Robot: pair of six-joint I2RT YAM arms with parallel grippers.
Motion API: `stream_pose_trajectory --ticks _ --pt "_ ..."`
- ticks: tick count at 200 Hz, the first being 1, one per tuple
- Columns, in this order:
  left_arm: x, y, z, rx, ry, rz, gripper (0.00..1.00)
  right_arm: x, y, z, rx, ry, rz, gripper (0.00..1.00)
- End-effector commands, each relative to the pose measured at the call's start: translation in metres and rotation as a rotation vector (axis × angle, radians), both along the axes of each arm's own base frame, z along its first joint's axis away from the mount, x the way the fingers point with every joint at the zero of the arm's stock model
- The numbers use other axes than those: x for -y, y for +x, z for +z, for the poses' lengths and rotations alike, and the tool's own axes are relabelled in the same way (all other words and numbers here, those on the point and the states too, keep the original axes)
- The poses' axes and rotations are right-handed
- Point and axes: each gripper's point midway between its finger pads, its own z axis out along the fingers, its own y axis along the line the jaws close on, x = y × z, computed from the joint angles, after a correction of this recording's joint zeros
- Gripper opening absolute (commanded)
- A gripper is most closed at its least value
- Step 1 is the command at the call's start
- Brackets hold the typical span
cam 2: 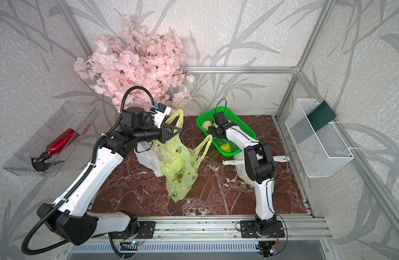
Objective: Place the pears into plastic bags & tie knots
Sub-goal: Pick up the pear from the basket.
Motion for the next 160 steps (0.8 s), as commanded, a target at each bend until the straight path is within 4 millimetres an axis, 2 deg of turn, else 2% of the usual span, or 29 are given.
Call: stream_pose_trajectory --ticks 1,59,74,85,108,124,139,160 --pt "0.01 -0.012 0.022 0.07 -0.114 -0.102 0.0 0.001 0.007 -0.015 -0.043 -0.089 0.034 0.82" --pt "0.023 -0.017 0.02 0.099 -0.193 -0.198 0.0 0.006 0.021 -0.065 -0.168 -0.203 0.058 0.82" --pt "0.026 -0.017 0.022 0.109 -0.213 -0.21 0.0 0.006 0.024 -0.07 -0.18 -0.205 0.065 0.8" --pt "0.027 -0.019 0.019 0.107 -0.208 -0.222 0.0 0.004 0.028 -0.068 -0.165 -0.2 0.079 0.74" --pt "0.023 -0.018 -0.001 0.092 -0.135 -0.215 0.0 0.003 0.033 -0.054 -0.142 -0.181 0.092 0.56" --pt "0.019 -0.014 -0.015 0.093 -0.087 -0.186 0.0 0.003 0.03 -0.031 -0.125 -0.17 0.098 0.44" --pt "0.017 -0.012 -0.025 0.124 -0.048 -0.18 0.0 0.004 0.026 -0.004 -0.081 -0.151 0.102 0.38" --pt "0.02 -0.008 -0.024 0.172 -0.057 -0.191 0.0 0.009 0.014 0.032 -0.012 -0.127 0.1 0.35"
